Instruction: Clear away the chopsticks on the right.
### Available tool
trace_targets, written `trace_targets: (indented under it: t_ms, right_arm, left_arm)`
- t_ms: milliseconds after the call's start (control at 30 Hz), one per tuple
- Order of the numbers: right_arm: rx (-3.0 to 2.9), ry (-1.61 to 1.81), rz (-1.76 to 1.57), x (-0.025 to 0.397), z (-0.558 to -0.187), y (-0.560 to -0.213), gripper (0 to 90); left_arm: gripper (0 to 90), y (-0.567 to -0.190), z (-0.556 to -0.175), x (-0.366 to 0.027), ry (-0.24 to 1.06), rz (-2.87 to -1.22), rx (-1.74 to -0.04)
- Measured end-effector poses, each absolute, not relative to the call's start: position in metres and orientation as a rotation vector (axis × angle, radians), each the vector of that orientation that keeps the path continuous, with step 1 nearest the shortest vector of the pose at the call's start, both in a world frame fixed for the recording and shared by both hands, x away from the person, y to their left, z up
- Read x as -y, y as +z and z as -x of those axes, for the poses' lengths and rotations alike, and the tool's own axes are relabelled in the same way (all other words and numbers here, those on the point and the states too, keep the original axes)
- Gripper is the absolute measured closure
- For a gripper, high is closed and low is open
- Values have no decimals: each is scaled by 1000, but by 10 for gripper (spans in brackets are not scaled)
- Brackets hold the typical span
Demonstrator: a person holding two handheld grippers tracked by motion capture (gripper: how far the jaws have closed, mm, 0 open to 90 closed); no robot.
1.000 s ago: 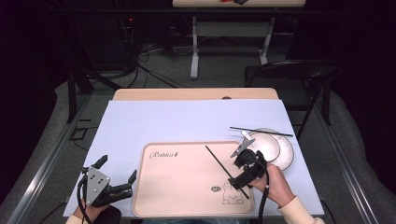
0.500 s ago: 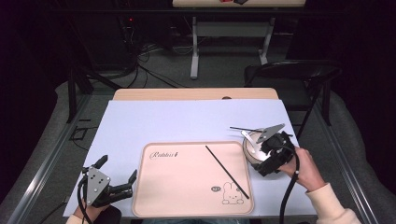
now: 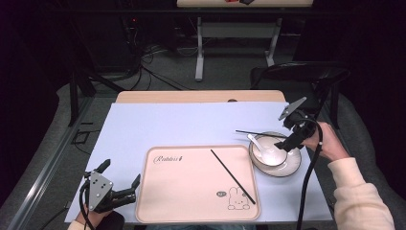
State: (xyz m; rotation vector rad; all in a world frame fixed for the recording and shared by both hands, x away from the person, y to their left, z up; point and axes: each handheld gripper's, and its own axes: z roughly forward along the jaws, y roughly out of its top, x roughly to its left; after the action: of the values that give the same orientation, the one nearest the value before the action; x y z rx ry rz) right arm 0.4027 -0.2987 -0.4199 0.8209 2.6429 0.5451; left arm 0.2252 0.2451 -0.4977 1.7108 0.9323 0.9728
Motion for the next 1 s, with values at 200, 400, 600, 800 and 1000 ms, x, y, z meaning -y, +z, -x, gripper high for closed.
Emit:
trace_targets:
  t_ms: [200, 400, 600, 800, 1000]
  right_arm:
    - [-2687, 470, -851, 307, -434, -423, 0]
    - [-2713, 397, -844, 309, -457, -435, 60]
    - [-2719, 318, -845, 311, -472, -451, 335]
    - [-2769, 249, -797, 306, -482, -471, 541]
    - [-2838, 199, -770, 302, -487, -482, 647]
  left_arm:
    - [0, -498, -225, -245, 973, -1710, -932]
    - [0, -498, -225, -245, 972, -1709, -933]
    - [0, -498, -226, -245, 970, -1711, -933]
    - [0, -498, -226, -245, 971, -1711, -938]
    - [0, -498, -226, -245, 969, -1710, -941]
